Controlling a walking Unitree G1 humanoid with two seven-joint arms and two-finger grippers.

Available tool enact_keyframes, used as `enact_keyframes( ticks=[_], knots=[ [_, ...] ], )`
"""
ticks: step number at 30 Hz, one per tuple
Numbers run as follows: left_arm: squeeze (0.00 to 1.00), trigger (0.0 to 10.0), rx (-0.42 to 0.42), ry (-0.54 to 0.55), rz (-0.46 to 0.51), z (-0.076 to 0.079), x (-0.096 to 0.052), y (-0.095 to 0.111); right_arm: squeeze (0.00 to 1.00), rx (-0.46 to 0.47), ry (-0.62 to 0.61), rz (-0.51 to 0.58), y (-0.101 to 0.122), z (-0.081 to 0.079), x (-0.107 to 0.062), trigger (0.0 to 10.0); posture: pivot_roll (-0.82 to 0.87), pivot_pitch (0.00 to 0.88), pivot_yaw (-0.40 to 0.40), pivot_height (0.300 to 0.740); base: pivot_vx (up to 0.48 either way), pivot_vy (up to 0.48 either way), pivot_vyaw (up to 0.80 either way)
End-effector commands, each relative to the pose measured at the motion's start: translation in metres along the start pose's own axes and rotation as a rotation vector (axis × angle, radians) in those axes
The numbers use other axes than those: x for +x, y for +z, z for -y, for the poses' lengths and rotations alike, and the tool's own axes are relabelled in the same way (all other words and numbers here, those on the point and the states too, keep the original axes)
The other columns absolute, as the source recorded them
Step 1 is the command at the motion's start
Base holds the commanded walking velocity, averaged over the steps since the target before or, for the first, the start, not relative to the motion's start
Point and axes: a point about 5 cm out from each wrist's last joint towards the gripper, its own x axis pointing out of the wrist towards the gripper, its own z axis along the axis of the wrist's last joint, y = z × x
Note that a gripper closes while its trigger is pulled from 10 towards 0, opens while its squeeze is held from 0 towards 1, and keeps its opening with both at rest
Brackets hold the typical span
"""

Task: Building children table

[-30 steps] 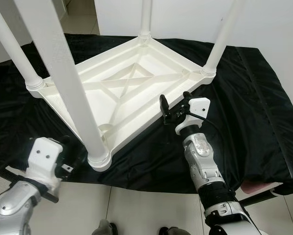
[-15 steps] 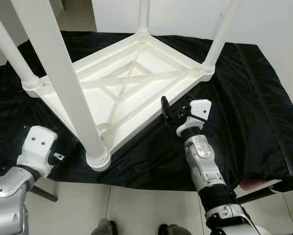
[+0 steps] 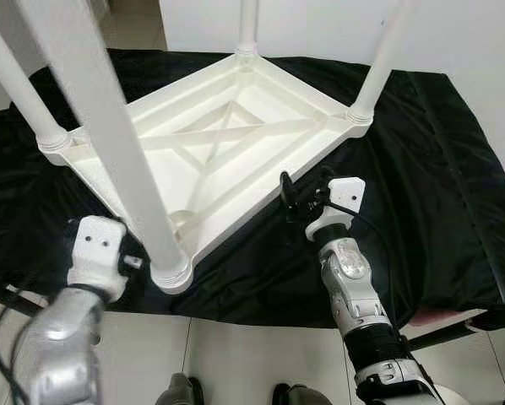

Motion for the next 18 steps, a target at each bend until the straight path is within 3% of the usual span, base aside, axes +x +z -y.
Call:
enact_keyframes(
  ticks=[1,4,8,14,15,18],
  knots=[
    [0.00,10.0,-0.014,-0.074,0.036,0.012,-0.005,0.003,0.00,0.001,0.000,-0.027,-0.004,-0.001,-0.004,10.0,-0.03,0.164,-0.007,0.740,0.000,0.000,0.00],
    [0.00,10.0,-0.023,-0.126,0.045,0.019,-0.007,0.003,0.00,0.000,0.004,-0.029,-0.004,-0.001,-0.005,10.0,-0.03,0.164,-0.007,0.740,0.000,0.000,0.00],
    [0.00,10.0,-0.043,-0.328,0.106,0.047,-0.017,0.012,0.00,-0.009,0.009,-0.035,-0.005,0.001,-0.006,10.0,-0.03,0.155,-0.014,0.740,0.000,0.000,0.00],
    [0.00,10.0,-0.068,-0.432,0.135,0.060,-0.024,0.018,0.00,-0.010,0.010,-0.037,-0.005,0.001,-0.007,10.0,-0.03,0.155,-0.015,0.740,0.000,0.000,0.00],
    [0.00,10.0,-0.079,-0.509,0.157,0.073,-0.029,0.023,0.00,-0.013,0.014,-0.042,-0.006,0.000,-0.008,10.0,-0.03,0.156,-0.019,0.740,0.000,0.000,0.00],
    [0.00,10.0,-0.075,-0.496,0.144,0.075,-0.029,0.021,0.00,-0.012,0.018,-0.046,-0.007,-0.001,-0.009,10.0,-0.03,0.156,-0.019,0.740,0.000,0.000,0.00]
  ],
)
